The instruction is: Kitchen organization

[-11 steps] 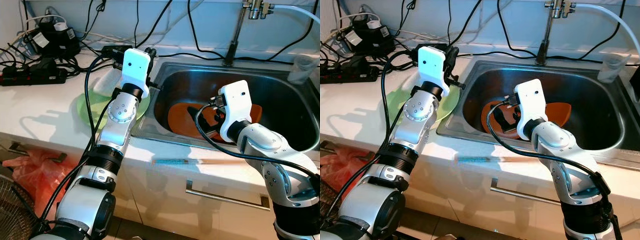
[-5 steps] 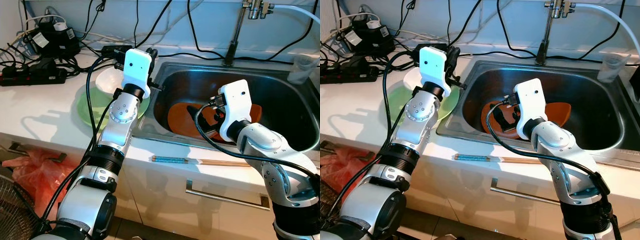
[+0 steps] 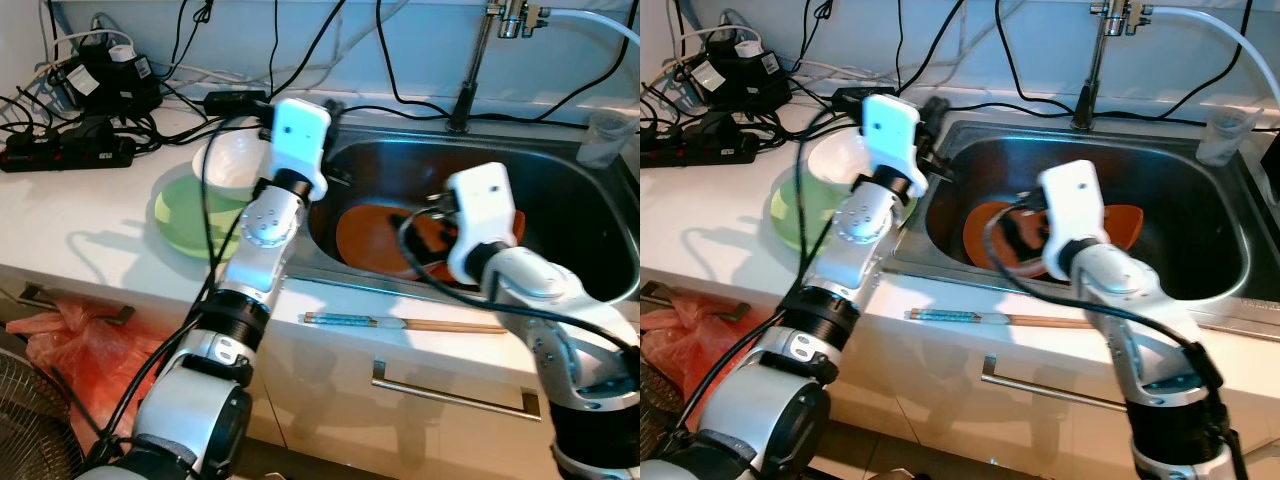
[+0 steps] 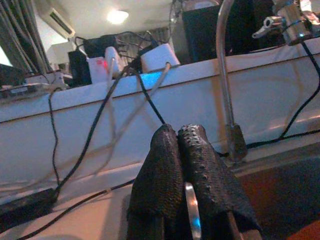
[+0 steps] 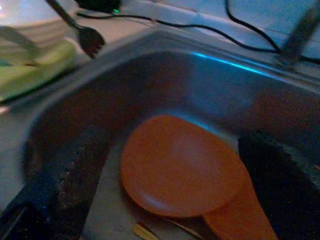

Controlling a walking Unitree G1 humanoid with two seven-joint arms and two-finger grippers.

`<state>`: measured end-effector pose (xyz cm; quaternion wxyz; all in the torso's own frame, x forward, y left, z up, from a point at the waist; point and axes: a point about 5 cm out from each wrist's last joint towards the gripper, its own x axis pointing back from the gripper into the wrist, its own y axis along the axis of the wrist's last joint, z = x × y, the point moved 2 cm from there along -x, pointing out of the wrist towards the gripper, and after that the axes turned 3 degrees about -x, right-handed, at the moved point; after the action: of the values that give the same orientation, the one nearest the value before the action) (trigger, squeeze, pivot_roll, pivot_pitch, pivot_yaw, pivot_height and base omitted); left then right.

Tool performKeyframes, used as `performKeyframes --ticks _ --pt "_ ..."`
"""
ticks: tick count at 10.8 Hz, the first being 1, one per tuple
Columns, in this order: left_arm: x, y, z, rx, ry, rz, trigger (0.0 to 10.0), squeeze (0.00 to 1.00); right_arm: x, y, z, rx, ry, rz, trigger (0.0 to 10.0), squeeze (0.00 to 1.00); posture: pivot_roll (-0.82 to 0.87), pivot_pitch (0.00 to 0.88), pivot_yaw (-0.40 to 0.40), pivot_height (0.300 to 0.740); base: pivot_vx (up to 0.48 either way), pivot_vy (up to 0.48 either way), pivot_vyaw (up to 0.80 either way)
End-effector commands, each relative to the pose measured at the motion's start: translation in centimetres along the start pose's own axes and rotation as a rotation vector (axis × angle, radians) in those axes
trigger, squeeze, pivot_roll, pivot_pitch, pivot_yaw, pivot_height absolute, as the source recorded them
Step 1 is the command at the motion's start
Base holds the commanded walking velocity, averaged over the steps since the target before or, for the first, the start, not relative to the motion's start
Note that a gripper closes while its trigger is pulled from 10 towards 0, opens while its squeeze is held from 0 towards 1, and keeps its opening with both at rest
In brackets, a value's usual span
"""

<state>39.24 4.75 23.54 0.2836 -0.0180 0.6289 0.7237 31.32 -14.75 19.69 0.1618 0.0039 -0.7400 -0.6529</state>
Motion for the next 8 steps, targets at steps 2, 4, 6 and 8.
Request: performKeyframes --ticks 2,4,6,8 --pt "-0.3 -0.1 -0.9 0.019 -0.045 0.009 1.8 0.0 0.4 -0.7 -1.0 -0.013 -0.062 0.034 10.0 0.0 -0.16 0.0 0.111 0.74 0.0 0.0 0.0" --pt "-0.4 -0.7 -1.7 0.032 -0.073 0.031 2.7 0.0 0.7 -0.9 -1.1 -0.019 -0.068 0.038 10.0 0.0 -0.18 0.0 0.115 0.74 0.0 0.0 -0.78" --pt "-0.3 -1.2 -1.9 0.042 -0.08 0.053 3.0 0.0 0.8 -0.9 -1.0 -0.021 -0.066 0.038 10.0 0.0 -0.18 0.0 0.113 0.74 0.0 0.0 -0.35" --pt "0.2 -2.7 -2.1 0.056 -0.086 0.117 3.7 0.0 0.9 -1.1 -0.7 -0.031 -0.039 0.053 10.0 0.0 -0.19 0.0 0.111 0.74 0.0 0.0 0.0"
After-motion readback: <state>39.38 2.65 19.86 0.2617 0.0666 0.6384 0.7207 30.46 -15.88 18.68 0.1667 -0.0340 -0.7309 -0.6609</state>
